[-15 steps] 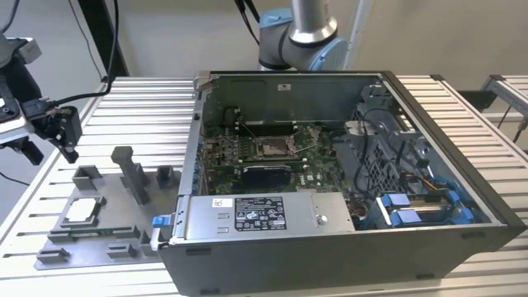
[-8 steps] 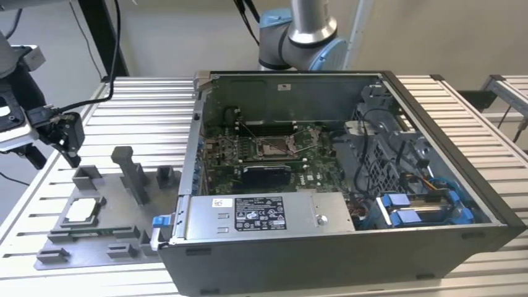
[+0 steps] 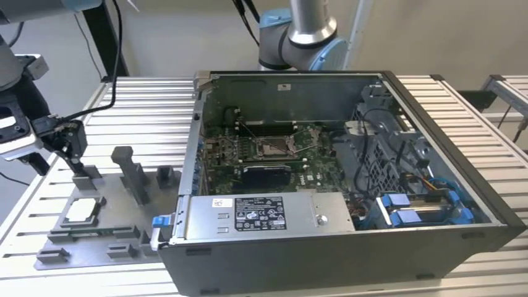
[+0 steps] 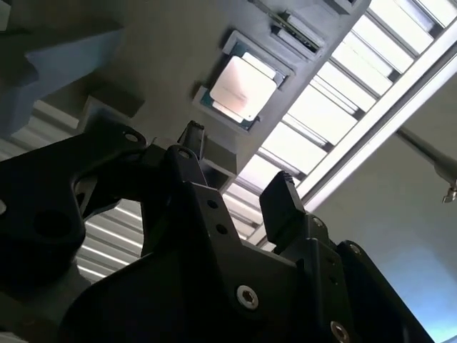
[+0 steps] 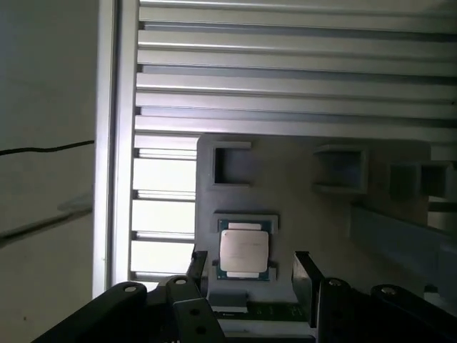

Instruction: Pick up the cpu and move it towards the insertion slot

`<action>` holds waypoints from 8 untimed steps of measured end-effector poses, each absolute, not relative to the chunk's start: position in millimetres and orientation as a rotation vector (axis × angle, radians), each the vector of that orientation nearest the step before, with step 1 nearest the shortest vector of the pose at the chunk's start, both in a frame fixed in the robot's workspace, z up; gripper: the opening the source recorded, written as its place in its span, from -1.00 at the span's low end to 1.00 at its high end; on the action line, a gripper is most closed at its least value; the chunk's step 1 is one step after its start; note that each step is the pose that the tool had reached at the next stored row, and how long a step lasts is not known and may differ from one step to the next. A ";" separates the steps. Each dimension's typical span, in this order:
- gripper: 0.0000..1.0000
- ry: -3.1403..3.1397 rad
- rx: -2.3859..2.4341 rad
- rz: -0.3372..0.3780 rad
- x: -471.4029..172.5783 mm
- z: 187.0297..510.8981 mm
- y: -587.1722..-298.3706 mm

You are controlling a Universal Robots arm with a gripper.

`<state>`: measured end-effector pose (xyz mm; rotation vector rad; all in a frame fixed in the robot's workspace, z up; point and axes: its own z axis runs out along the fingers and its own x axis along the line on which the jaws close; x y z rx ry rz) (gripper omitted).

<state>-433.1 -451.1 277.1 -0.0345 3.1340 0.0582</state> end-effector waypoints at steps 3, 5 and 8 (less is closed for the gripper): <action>1.00 3.134 -0.036 0.058 -433.1 271.6 -454.5; 1.00 3.134 -0.037 0.058 -433.1 267.9 -456.9; 1.00 3.134 -0.039 0.058 -433.1 262.4 -461.2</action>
